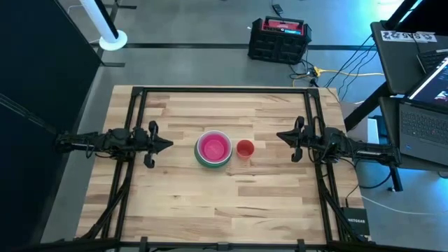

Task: Nest bowls inside each other
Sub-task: Return to Home Position

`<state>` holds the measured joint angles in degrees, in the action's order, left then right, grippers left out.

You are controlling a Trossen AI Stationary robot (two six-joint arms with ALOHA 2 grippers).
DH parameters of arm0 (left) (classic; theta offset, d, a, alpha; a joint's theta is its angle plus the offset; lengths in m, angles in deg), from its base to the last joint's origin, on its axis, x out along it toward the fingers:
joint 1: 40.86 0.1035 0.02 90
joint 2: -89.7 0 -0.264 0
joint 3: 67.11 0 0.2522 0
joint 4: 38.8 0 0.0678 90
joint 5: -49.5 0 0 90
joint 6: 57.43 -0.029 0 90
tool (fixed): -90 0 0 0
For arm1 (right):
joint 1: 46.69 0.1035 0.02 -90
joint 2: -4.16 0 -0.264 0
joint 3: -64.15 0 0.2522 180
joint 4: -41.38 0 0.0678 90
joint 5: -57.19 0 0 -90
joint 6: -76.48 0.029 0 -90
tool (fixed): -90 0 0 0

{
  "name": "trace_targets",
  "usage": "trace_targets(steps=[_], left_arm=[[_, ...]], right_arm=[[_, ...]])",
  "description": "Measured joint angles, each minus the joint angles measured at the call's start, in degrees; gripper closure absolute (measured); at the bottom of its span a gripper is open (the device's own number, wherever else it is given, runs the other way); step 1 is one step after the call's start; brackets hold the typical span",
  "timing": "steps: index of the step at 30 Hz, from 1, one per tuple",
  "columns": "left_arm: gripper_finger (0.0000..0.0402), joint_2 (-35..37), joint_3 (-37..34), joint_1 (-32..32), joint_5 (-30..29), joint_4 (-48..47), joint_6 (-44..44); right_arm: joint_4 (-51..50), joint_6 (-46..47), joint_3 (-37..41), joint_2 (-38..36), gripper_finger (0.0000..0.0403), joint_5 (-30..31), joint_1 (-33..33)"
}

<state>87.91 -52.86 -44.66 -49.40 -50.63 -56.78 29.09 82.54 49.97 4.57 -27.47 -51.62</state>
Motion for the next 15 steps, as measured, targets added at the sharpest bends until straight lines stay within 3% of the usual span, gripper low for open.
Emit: trace_targets(steps=[15], left_arm=[[0.0402,-0.2,-0.02,0.0,0.1,0.0,0.82]], right_arm=[[-0.01,0.0,0.0,0.0,0.0403,0.0,0.0]])
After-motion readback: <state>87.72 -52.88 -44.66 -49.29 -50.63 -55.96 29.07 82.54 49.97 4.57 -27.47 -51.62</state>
